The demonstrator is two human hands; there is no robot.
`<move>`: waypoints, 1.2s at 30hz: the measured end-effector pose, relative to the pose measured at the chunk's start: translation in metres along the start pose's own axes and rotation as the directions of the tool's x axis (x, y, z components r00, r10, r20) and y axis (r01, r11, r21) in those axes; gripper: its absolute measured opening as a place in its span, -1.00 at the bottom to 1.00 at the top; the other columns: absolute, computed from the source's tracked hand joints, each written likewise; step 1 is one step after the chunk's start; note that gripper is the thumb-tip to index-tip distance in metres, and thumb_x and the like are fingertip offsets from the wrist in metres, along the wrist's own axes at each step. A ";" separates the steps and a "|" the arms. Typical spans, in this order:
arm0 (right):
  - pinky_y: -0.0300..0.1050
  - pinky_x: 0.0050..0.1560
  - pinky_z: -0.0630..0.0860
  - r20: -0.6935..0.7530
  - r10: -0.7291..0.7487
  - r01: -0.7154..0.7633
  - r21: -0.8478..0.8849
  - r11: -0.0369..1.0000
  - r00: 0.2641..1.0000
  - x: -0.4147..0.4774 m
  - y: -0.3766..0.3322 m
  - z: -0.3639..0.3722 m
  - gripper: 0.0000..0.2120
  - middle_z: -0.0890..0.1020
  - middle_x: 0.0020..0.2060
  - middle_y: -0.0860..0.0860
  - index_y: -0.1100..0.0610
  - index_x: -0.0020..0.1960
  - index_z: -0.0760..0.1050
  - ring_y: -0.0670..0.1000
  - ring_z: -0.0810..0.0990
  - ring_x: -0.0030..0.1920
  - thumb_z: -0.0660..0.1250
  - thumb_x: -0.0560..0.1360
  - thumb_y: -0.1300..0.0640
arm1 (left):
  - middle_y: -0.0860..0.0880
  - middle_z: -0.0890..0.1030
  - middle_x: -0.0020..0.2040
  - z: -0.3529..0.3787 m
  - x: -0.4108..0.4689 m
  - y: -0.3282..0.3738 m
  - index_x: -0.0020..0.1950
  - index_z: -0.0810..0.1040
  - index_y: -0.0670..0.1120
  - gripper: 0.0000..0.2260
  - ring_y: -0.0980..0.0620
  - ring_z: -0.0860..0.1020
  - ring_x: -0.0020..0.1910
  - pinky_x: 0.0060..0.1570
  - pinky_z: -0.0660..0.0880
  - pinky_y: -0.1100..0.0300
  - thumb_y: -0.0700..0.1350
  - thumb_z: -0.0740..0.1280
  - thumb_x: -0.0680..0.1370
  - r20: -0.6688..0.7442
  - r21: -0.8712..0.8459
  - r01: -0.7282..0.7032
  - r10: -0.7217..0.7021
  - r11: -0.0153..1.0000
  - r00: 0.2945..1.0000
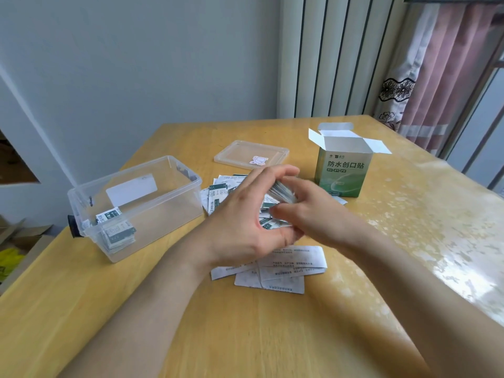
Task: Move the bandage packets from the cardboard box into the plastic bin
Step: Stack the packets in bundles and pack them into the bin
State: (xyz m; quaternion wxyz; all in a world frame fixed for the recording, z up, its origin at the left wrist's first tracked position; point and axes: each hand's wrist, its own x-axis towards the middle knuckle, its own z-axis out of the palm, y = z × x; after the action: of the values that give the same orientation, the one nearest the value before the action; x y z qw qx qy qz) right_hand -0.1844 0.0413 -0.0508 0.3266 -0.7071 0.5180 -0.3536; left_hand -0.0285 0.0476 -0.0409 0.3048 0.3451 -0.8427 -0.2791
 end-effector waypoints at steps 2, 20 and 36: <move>-0.38 -0.35 0.29 -0.030 -0.014 0.012 -0.076 0.997 0.999 0.003 0.003 -0.005 -0.54 0.36 -0.27 -0.25 0.10 0.32 0.40 -0.30 0.43 -0.43 0.31 0.43 0.19 | 0.20 0.38 0.36 -0.002 0.000 -0.003 0.40 0.31 0.17 -0.43 0.25 0.28 0.42 0.40 0.26 0.16 0.05 0.40 0.42 0.044 -0.110 0.026 -0.021 0.994 0.999; -0.31 -0.53 0.18 0.144 0.029 -0.064 0.240 0.969 0.989 -0.009 -0.014 0.024 -0.76 0.35 -0.53 -0.15 0.12 0.16 0.34 -0.11 0.24 -0.51 0.28 0.53 0.14 | 0.05 0.34 -0.58 -0.004 0.007 -0.017 -0.50 0.31 -0.02 -0.65 0.06 0.28 -0.51 -0.50 0.22 0.21 0.04 0.12 0.47 -0.425 0.128 0.189 -0.119 0.974 0.897; -0.11 -0.35 0.23 0.057 -0.301 0.283 -0.541 0.792 0.952 0.023 -0.085 0.011 -0.75 0.38 -0.35 -0.13 0.08 -0.19 0.27 -0.06 0.33 -0.35 0.35 0.47 0.06 | -0.08 0.66 -0.27 -0.085 -0.001 -0.002 -0.09 0.66 -0.12 -0.95 0.15 0.58 -0.44 -0.42 0.49 0.37 -0.24 0.44 0.48 -0.160 -0.550 0.274 -0.421 0.789 0.893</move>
State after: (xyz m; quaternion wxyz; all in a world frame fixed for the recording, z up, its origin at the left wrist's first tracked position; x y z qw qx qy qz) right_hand -0.1276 0.0418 0.0170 0.0459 -0.8359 0.4867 -0.2497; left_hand 0.0331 0.0255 0.0133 0.4420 0.4370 -0.6077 -0.4943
